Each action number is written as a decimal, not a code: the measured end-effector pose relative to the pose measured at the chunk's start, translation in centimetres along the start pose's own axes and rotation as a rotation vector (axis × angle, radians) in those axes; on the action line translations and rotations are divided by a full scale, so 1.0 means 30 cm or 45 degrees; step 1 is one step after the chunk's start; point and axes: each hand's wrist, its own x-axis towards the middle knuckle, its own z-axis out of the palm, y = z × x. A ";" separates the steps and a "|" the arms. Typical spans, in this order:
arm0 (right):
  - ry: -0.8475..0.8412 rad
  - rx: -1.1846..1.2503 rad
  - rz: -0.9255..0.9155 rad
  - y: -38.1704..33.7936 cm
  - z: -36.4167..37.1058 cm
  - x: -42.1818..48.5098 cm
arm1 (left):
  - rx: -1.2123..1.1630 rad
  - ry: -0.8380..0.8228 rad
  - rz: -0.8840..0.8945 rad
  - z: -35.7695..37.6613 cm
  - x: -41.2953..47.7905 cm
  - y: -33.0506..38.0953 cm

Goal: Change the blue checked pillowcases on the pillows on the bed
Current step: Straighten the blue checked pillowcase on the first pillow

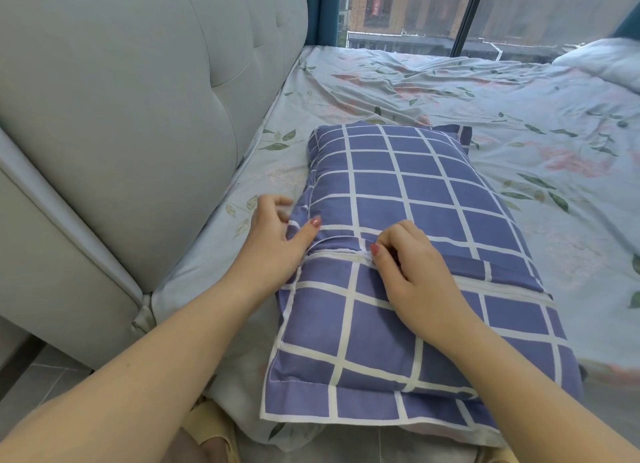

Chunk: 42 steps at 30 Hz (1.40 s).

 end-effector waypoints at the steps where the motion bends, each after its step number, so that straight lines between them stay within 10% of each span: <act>1: 0.001 0.003 0.002 -0.001 0.002 0.000 | 0.043 -0.024 0.124 -0.009 -0.004 0.015; 8: -0.017 0.027 0.032 -0.001 0.007 0.003 | 0.261 -0.485 0.405 -0.036 -0.022 0.028; 42: -0.118 -0.086 0.210 0.091 -0.128 -0.037 | 0.211 -0.390 0.486 -0.011 -0.013 0.030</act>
